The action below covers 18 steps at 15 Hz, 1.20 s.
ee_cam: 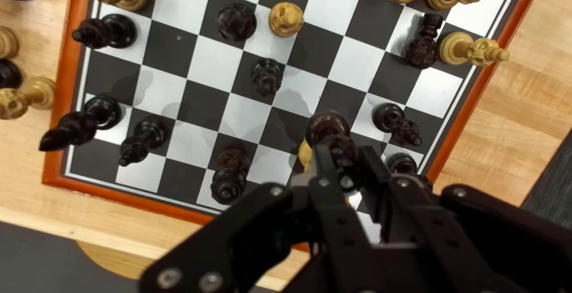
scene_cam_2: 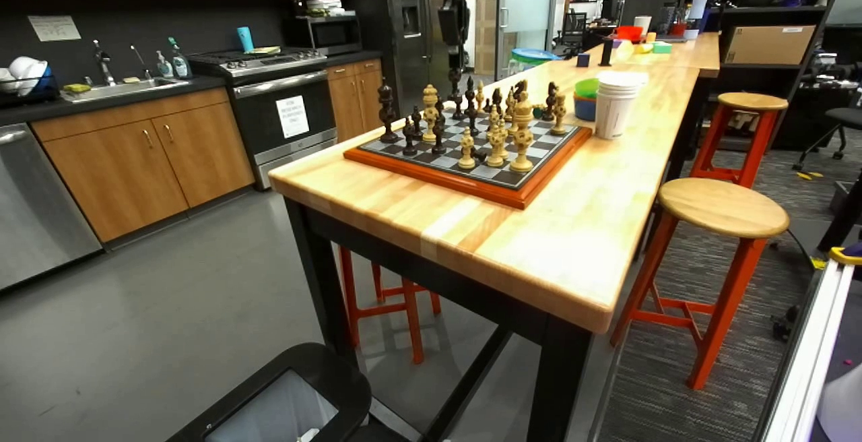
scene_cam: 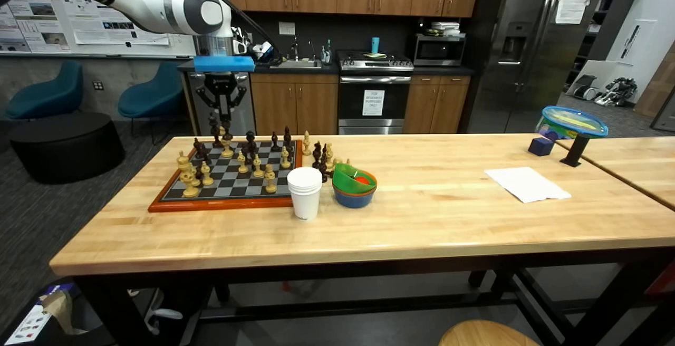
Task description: Move one black and one yellow chess piece forward on the chess board
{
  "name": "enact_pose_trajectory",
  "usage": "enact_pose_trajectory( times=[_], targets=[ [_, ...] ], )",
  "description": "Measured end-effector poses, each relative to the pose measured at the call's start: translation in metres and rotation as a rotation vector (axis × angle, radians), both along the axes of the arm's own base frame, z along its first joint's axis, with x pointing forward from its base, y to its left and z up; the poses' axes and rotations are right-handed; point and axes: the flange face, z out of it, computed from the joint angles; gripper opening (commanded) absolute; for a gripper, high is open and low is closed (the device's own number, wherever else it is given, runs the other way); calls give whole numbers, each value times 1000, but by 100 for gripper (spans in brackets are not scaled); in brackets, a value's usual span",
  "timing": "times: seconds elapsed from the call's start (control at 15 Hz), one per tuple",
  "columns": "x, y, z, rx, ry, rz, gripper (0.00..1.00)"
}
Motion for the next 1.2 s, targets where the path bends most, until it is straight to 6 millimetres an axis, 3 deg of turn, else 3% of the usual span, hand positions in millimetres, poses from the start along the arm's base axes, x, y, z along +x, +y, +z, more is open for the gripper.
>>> enact_pose_trajectory(
  times=[1.2],
  targets=[
    [28,-6,-34,7,6,33,5]
  ],
)
